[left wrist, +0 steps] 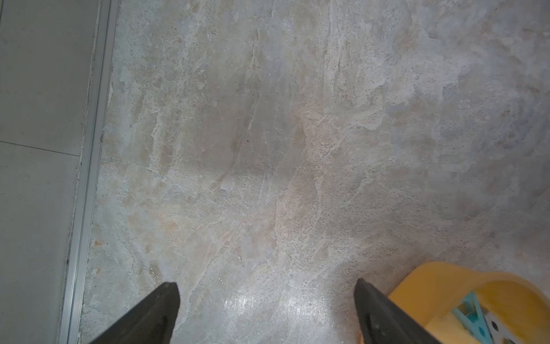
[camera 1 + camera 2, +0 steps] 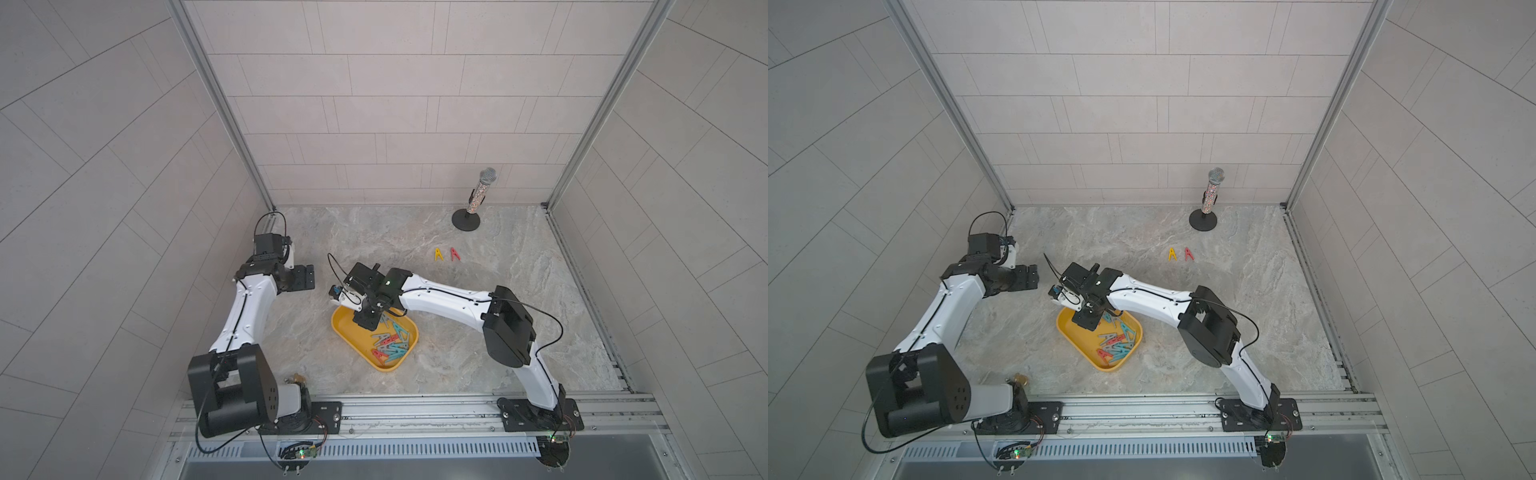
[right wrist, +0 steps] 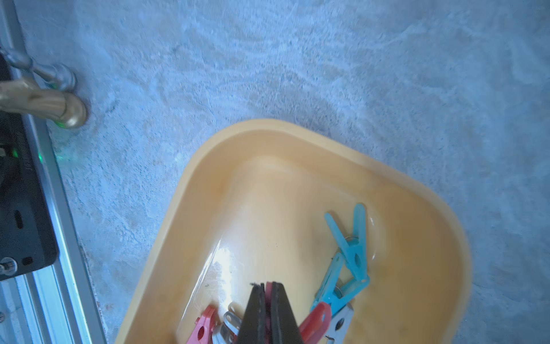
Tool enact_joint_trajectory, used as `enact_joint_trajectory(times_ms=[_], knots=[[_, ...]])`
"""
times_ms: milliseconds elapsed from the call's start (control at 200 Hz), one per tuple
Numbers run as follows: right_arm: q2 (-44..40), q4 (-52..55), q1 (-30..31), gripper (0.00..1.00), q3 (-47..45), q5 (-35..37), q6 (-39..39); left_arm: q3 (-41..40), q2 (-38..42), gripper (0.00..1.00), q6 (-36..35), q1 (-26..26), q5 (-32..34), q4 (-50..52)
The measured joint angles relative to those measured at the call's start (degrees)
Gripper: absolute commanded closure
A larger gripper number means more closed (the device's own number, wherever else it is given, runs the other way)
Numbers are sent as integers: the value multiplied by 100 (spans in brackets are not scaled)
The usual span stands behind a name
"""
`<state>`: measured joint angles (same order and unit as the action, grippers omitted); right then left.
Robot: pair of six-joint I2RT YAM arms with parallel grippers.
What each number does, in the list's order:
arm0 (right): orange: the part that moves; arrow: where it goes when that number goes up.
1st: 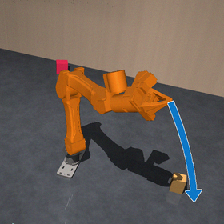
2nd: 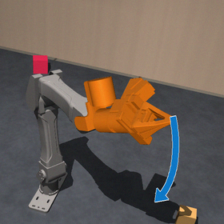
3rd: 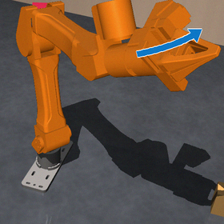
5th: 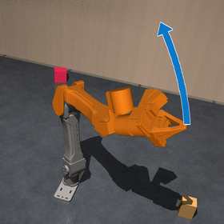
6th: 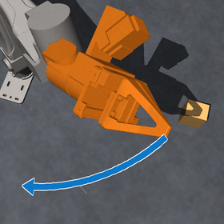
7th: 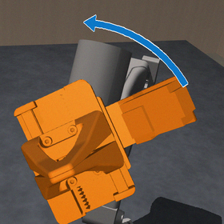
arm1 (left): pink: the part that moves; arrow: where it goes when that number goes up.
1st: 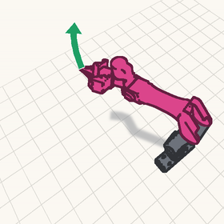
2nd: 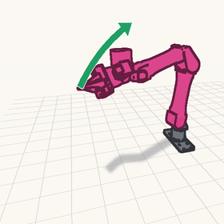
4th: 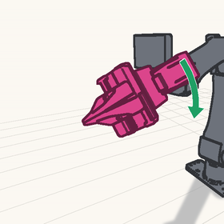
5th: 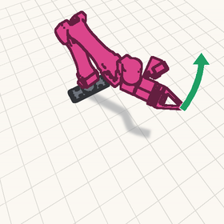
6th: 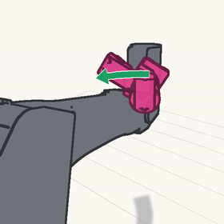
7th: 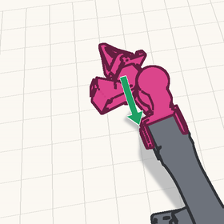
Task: Take the clothespins out of the storage box
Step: Pick up the clothespin from the storage box, then place the clothespin at the center of the board.
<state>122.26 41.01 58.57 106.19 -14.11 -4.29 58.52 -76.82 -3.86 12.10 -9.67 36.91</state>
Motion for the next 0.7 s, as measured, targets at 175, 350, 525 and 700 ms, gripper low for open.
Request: enact_joint_trajectory(times_ms=[175, 350, 525, 700], knots=[[-328, -153, -79, 100, -199, -2, 251, 0, 0, 0, 0, 0, -57, -2], [-643, -442, -442, 100, -640, -63, 667, 0, 0, 0, -7, 0, -192, 0], [-879, -719, -973, 100, -1178, -216, 1113, 0, 0, 0, -52, 0, -474, 7], [-1014, -903, -1307, 100, -1565, -286, 1475, -4, 0, 0, -173, 2, -1019, 46]])
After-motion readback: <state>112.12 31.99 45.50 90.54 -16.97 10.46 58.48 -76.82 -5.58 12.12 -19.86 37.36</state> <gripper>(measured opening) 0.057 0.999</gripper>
